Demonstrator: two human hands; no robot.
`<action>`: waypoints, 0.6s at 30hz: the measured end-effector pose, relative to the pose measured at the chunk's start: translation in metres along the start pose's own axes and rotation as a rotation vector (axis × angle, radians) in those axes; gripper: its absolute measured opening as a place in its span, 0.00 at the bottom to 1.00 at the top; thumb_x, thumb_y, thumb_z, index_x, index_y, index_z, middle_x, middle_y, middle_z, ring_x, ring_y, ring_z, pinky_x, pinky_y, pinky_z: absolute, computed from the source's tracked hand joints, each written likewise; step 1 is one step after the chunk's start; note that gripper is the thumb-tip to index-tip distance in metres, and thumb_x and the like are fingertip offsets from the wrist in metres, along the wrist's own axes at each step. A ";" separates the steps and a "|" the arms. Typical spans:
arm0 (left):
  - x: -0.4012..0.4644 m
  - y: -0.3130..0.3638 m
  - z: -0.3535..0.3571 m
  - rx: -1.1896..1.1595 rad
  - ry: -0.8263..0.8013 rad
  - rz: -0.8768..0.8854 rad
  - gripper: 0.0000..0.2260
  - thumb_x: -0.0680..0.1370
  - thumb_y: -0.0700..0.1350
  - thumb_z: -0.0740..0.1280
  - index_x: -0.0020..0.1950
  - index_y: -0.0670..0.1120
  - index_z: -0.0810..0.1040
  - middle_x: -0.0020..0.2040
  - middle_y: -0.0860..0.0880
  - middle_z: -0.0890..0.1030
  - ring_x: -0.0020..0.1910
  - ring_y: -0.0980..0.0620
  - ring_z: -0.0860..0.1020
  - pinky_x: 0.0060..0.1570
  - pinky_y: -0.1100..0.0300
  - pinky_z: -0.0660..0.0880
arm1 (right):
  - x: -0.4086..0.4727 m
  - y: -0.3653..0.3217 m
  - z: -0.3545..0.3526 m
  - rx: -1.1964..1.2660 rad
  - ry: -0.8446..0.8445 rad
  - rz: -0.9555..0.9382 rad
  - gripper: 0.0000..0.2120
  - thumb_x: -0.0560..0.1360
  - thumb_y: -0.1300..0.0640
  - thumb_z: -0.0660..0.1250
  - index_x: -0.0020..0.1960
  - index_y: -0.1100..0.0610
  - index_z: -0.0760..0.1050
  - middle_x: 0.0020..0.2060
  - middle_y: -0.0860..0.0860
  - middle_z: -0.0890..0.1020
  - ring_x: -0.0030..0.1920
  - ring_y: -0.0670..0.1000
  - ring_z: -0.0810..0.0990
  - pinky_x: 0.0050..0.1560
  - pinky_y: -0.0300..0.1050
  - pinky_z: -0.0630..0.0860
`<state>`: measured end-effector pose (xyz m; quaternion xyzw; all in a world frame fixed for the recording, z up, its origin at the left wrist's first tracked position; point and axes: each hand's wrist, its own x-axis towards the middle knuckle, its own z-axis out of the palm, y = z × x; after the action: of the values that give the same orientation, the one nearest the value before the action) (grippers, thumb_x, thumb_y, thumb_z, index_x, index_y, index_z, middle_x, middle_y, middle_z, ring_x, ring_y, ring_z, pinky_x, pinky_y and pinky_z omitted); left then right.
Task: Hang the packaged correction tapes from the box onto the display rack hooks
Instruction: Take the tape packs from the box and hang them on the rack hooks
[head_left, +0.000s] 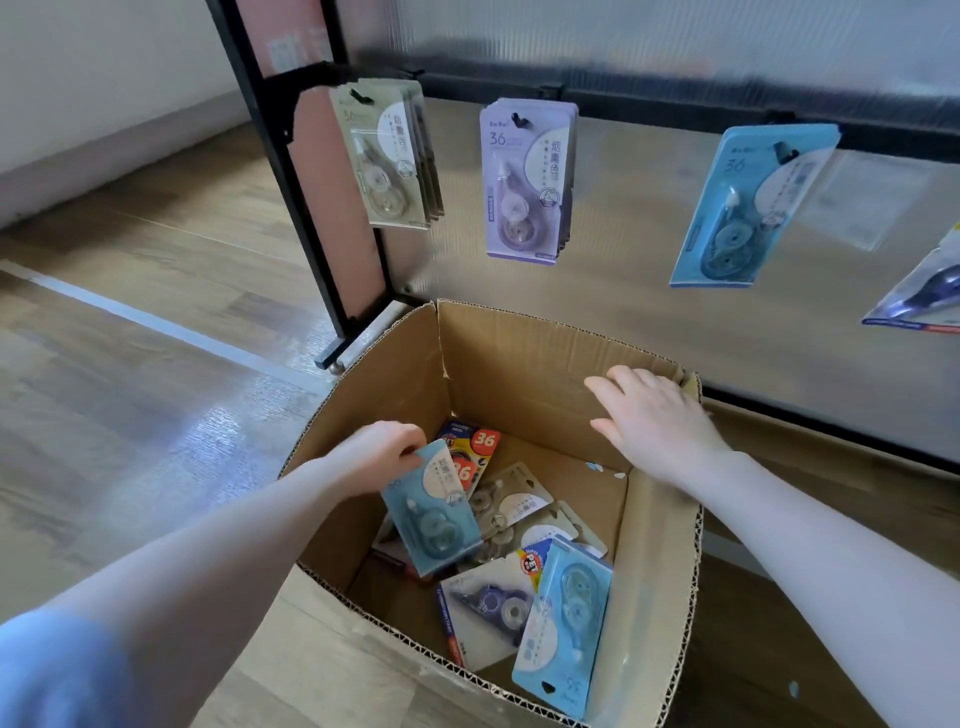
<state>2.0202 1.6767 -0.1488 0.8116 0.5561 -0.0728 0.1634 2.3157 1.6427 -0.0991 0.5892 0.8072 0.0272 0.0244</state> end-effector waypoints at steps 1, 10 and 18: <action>-0.001 0.001 -0.005 0.012 0.036 0.007 0.05 0.80 0.46 0.59 0.49 0.46 0.73 0.48 0.49 0.74 0.47 0.51 0.73 0.40 0.60 0.69 | 0.001 0.000 0.001 -0.015 -0.005 -0.025 0.18 0.80 0.49 0.55 0.68 0.53 0.61 0.62 0.52 0.69 0.63 0.54 0.68 0.64 0.48 0.65; -0.004 0.002 -0.024 0.101 0.202 -0.004 0.10 0.82 0.48 0.54 0.57 0.47 0.72 0.53 0.47 0.73 0.47 0.47 0.76 0.36 0.57 0.70 | 0.000 -0.034 0.006 -0.111 -0.126 -0.361 0.20 0.80 0.51 0.57 0.70 0.55 0.62 0.64 0.54 0.70 0.63 0.54 0.70 0.63 0.48 0.70; -0.002 0.005 -0.025 0.132 0.246 -0.001 0.11 0.82 0.48 0.54 0.59 0.47 0.71 0.54 0.47 0.73 0.47 0.48 0.75 0.35 0.58 0.70 | 0.001 -0.063 0.032 -0.176 -0.275 -0.541 0.16 0.79 0.55 0.61 0.66 0.56 0.66 0.59 0.55 0.73 0.56 0.53 0.73 0.54 0.45 0.72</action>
<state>2.0226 1.6824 -0.1237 0.8231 0.5664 -0.0090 0.0403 2.2574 1.6247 -0.1359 0.3467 0.9184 0.0097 0.1905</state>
